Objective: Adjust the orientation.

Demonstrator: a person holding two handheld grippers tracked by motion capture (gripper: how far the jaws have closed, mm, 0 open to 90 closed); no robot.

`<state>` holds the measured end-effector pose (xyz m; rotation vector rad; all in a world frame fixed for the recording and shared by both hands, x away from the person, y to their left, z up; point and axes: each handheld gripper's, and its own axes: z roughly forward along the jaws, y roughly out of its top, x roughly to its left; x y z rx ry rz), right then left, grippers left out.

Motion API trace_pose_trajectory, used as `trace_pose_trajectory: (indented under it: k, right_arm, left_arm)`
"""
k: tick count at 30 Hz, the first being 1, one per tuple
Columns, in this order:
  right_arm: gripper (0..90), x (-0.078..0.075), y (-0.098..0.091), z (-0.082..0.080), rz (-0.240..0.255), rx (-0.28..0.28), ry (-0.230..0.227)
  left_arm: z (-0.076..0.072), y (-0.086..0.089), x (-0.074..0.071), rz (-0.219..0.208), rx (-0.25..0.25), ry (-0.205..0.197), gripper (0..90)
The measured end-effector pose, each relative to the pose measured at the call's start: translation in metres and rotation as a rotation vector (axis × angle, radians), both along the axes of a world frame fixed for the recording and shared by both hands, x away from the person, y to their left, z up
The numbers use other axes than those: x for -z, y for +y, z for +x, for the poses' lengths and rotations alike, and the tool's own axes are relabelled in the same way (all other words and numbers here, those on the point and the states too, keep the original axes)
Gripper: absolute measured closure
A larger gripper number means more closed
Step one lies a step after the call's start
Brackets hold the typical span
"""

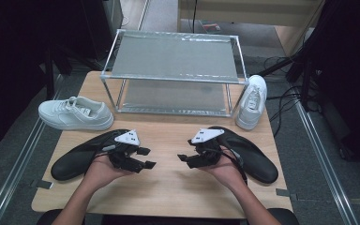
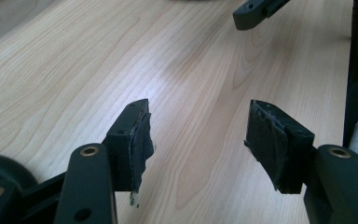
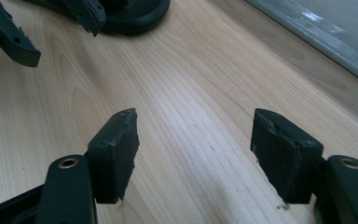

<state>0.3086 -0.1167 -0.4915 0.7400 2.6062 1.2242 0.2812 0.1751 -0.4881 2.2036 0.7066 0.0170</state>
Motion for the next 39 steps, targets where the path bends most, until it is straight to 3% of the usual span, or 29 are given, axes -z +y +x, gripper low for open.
trace_pose_trajectory:
  k: [4, 22, 27, 39]
  right_arm:
    - [37.4, 0.0, 0.003, 0.005, 0.007, -0.015, 0.043]
    - [38.2, 0.003, 0.022, 0.011, -0.016, -0.087, 0.031]
    - [38.2, 0.002, 0.026, 0.012, -0.019, -0.098, 0.036]
    - [37.3, 0.005, 0.039, 0.015, -0.039, -0.13, 0.047]
  left_arm:
    - [-0.003, 0.005, 0.0, 0.002, -0.012, 0.0, 39.8]
    - [-0.014, 0.031, 0.0, 0.026, -0.084, 0.01, 39.1]
    - [-0.018, 0.04, 0.0, 0.025, -0.094, -0.007, 37.1]
    - [-0.024, 0.076, -0.004, 0.03, -0.192, -0.013, 38.2]
